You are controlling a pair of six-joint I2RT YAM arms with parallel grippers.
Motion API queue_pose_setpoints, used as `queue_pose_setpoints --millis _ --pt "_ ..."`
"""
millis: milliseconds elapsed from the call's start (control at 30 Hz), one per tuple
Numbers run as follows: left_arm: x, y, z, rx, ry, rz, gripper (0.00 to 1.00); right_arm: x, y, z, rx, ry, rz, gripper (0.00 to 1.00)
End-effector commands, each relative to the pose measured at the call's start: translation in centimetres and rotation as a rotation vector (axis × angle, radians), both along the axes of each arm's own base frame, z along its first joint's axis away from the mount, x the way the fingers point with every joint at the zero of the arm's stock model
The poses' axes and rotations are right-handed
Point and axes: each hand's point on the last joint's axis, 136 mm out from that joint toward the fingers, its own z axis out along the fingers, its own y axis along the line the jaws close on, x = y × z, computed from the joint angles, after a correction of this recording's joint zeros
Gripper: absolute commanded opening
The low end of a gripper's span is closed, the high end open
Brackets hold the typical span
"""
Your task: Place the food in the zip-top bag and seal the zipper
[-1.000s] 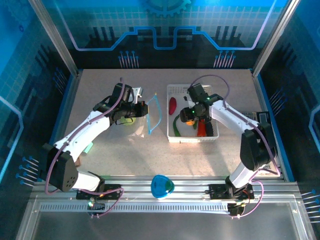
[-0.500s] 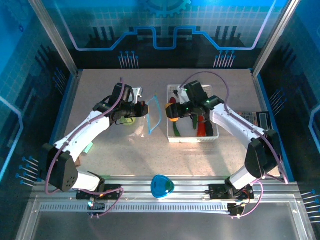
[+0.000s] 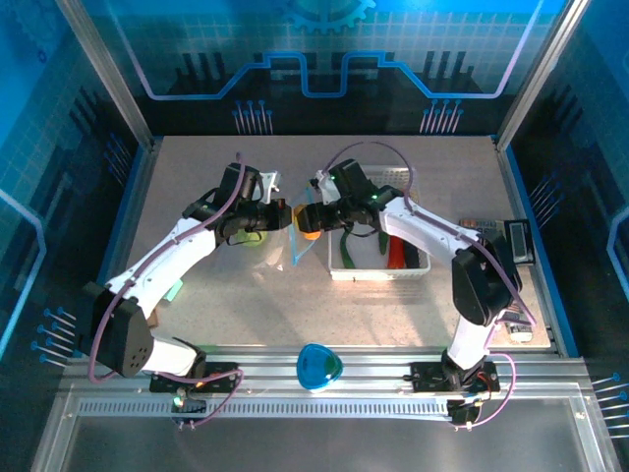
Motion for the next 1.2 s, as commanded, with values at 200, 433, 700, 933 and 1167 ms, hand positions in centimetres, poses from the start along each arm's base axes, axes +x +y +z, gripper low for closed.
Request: queue_pose_setpoints --millis 200,433,700,933,1167 --pt "0.6 -0.6 3.0 -0.064 -0.061 -0.013 0.00 -0.5 2.5 0.4 0.028 0.007 0.052 0.65" --pt "0.6 -0.6 3.0 -0.064 -0.061 -0.014 0.00 -0.4 2.6 0.6 0.030 -0.001 0.064 0.78" --pt "0.5 -0.6 3.3 -0.065 -0.065 -0.014 0.00 -0.5 2.2 1.3 0.009 -0.025 0.066 0.79" --pt "0.3 -0.5 3.8 -0.059 -0.077 -0.021 0.00 0.4 -3.9 3.2 -0.117 -0.116 -0.044 0.79" --pt "0.1 -0.1 3.8 -0.038 -0.085 -0.015 0.00 1.4 -13.1 2.8 -0.297 -0.143 -0.229 0.79"
